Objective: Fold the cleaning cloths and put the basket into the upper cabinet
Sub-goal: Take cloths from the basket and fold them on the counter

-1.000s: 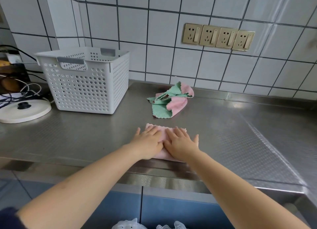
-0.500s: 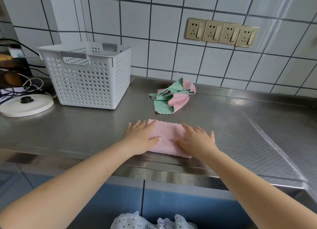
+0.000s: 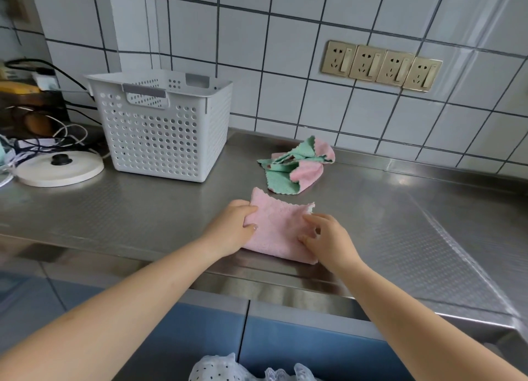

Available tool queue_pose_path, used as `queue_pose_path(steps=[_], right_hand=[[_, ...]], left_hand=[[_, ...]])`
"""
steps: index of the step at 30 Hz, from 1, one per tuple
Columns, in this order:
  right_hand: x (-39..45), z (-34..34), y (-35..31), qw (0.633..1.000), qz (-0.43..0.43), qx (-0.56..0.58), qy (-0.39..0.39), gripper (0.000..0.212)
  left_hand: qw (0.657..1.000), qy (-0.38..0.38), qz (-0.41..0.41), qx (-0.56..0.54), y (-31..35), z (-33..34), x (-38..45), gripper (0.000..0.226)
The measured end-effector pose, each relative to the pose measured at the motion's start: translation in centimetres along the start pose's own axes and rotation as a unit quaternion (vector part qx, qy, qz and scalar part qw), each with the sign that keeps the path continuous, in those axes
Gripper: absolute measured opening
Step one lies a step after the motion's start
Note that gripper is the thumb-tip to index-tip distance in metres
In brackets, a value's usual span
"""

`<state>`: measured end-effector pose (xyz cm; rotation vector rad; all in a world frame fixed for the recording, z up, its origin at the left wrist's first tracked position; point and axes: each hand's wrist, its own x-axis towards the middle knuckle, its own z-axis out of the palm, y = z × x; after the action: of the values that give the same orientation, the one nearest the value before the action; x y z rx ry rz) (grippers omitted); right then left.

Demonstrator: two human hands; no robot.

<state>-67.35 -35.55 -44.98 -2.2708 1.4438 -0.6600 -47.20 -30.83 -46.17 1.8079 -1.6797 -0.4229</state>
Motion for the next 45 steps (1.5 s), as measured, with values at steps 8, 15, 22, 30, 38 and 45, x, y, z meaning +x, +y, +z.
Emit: queue_pose_path(steps=[8,15,22,30,38,45], right_hand=[[3.6,6.0,-8.6,0.994,-0.041,0.099,-0.012,0.035],[6.0,11.5,-16.0,0.989,-0.086,0.101,-0.065,0.031],[7.0,13.8,-16.6,0.991,-0.072,-0.020,-0.107,0.021],[7.6,13.0,-15.1,0.991,-0.076,0.008,-0.105,0.035],[10.7,7.7,-7.0,0.999,-0.010,-0.019,-0.043,0.035],[14.4,5.5,-1.0,0.997,0.008,-0.075,-0.029,0.036]], left_hand=[[0.996,0.068,-0.059,-0.027,-6.2,-7.8,-1.8,0.047],[0.988,0.085,-0.124,0.046,-12.8,-14.2,-3.3,0.048],[0.978,0.036,-0.159,0.128,-15.9,-15.2,-3.5,0.044],[0.967,0.071,-0.137,0.200,-15.4,-14.8,-2.8,0.040],[0.988,0.079,0.020,0.135,-9.0,-10.2,2.5,0.030],[0.994,-0.012,0.045,0.103,-4.4,-3.1,9.7,0.032]])
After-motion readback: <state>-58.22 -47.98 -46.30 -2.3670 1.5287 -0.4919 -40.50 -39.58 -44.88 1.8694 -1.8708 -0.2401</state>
